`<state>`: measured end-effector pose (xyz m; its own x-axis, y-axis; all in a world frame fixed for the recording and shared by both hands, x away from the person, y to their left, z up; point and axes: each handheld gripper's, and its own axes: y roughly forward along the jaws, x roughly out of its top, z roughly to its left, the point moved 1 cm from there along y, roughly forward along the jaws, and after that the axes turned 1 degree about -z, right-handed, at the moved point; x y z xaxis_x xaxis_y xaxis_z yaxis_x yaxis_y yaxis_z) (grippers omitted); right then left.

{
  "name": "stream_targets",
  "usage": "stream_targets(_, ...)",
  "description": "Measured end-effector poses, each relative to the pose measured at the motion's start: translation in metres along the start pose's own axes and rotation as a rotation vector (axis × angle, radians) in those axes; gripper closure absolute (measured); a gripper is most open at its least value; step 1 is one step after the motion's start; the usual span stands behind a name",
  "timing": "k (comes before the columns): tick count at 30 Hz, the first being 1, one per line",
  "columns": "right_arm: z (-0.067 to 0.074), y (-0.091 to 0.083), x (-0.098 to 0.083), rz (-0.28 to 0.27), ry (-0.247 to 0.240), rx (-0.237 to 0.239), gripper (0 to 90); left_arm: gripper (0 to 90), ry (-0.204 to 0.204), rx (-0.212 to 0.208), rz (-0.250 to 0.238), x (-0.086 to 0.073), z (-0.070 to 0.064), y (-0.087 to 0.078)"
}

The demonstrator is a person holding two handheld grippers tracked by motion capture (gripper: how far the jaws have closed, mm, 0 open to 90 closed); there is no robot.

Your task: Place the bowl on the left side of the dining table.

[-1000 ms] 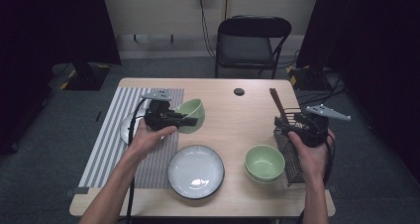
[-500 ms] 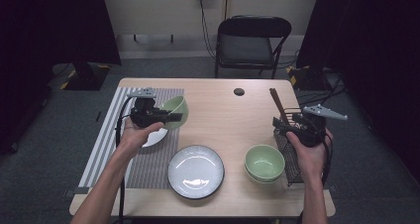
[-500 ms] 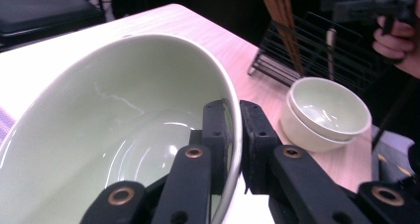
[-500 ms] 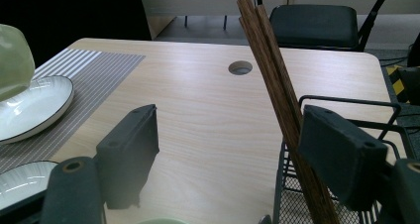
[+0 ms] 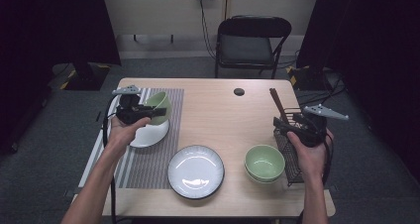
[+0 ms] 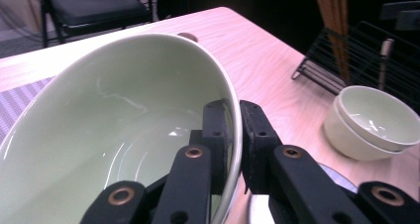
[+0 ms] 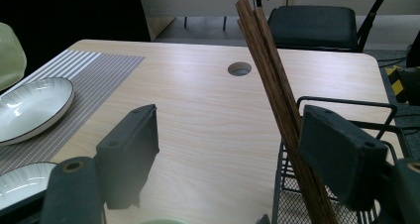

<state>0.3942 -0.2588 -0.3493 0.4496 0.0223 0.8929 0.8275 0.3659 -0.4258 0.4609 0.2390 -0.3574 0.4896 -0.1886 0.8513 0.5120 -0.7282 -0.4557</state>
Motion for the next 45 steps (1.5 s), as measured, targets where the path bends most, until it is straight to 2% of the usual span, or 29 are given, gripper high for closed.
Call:
stream_targets(3,0.000,0.000,0.000,-0.002,0.000,0.000,22.9,82.7,0.011,0.053,0.022,-0.004,0.006,-0.001)
stream_targets(5,0.000,0.000,0.000,-0.002,0.000,-0.002,22.9,82.7,0.007,0.058,0.025,-0.005,0.008,-0.001)
stream_targets(7,-0.001,0.000,0.000,-0.001,0.001,0.000,22.8,82.6,-0.015,0.071,0.023,-0.009,0.015,-0.003)
stream_targets(10,0.000,0.000,0.000,0.001,-0.001,0.000,22.8,82.7,-0.028,0.116,0.025,-0.012,0.021,-0.004)
stream_targets(15,0.000,0.000,0.000,0.002,0.001,-0.002,22.8,82.8,-0.097,0.203,0.016,-0.019,0.035,-0.006)
stream_targets(17,-0.001,0.000,0.000,0.000,0.003,0.000,22.8,82.9,-0.114,0.215,0.016,-0.023,0.040,-0.006)
stream_targets(20,-0.003,0.000,-0.001,-0.001,0.008,-0.004,22.8,82.8,-0.128,0.243,0.024,-0.029,0.046,-0.005)
stream_targets(23,-0.003,-0.001,-0.001,0.001,0.009,-0.007,22.9,82.8,-0.119,0.278,0.036,-0.034,0.049,-0.002)
stream_targets(29,-0.003,0.000,-0.001,0.003,0.010,-0.005,22.9,82.5,-0.133,0.291,0.053,-0.044,0.058,0.004)
stream_targets(31,-0.003,0.000,-0.001,0.003,0.011,-0.006,22.9,82.6,-0.135,0.279,0.058,-0.047,0.060,0.006)
stream_targets(34,-0.004,0.000,-0.001,0.003,0.011,-0.006,22.9,82.4,-0.140,0.266,0.066,-0.051,0.060,0.009)
stream_targets(39,-0.003,0.000,-0.001,0.005,0.008,-0.004,23.1,82.3,-0.140,0.272,0.082,-0.056,0.062,0.017)
stream_targets(45,-0.004,0.000,-0.001,0.005,0.010,-0.008,23.1,82.3,-0.135,0.253,0.077,-0.059,0.060,0.022)
